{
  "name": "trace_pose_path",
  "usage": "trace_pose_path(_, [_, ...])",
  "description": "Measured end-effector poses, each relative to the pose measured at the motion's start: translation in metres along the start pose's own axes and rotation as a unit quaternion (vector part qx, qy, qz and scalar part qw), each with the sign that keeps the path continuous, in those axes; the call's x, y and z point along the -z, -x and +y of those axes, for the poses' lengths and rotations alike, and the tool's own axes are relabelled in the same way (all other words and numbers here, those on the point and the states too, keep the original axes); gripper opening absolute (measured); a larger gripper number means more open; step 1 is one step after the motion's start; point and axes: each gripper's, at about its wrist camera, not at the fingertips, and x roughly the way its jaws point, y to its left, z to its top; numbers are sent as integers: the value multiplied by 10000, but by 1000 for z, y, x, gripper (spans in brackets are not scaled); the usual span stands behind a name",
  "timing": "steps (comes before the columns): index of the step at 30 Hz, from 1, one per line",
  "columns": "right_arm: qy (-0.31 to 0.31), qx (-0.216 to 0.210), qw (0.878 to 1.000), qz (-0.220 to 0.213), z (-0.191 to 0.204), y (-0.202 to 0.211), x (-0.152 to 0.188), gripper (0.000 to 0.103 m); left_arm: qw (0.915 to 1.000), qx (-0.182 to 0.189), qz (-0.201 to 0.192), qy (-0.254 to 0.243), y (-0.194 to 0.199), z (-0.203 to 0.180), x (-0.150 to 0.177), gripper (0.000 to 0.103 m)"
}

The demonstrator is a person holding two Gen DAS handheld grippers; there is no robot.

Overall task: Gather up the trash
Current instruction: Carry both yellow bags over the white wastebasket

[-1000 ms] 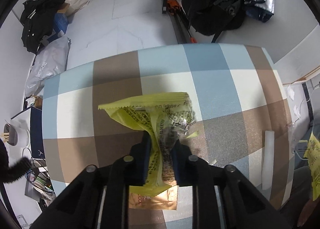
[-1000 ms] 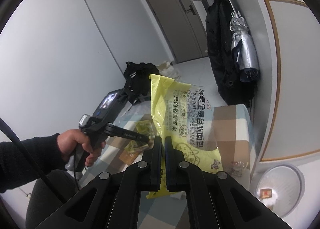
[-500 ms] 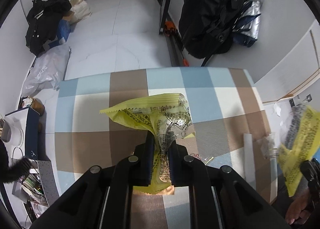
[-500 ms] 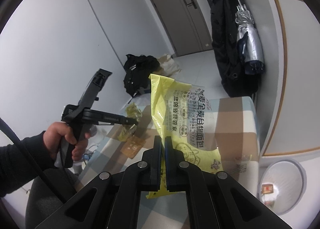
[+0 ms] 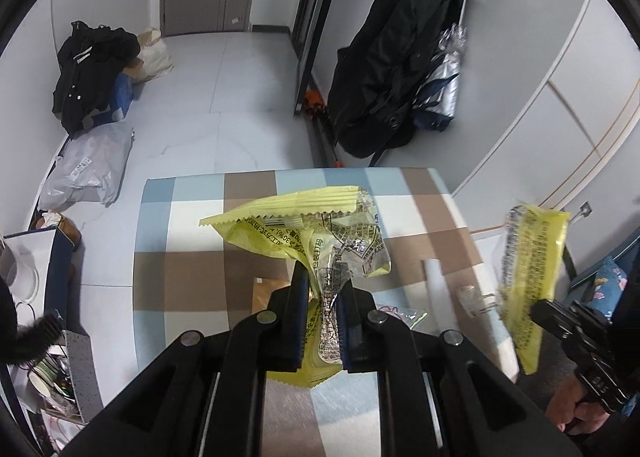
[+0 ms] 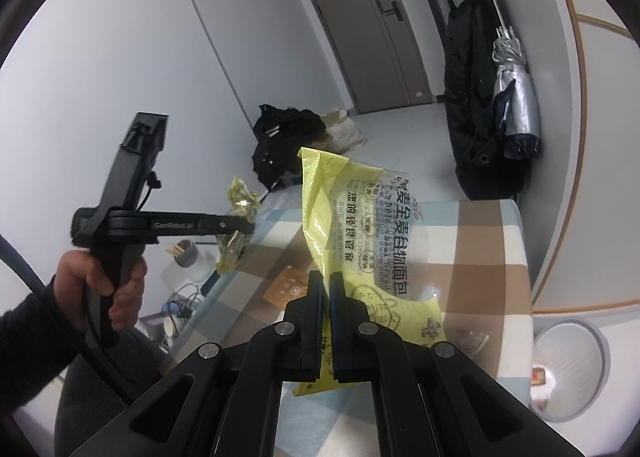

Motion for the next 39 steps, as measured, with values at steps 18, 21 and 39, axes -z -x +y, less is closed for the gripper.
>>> trace_pose_path(18, [-109, -129, 9996, -205, 26, 25, 6, 3, 9985, 284, -433, 149, 50, -17, 33, 8])
trace_pose_path(21, [-51, -141, 9994, -297, 26, 32, 2, 3, 9982, 329, -492, 65, 57, -27, 32, 8])
trace_pose_path(39, [-128, 245, 9930, -1152, -27, 126, -38, 3, 9911, 958, -654, -649, 66, -139, -20, 8])
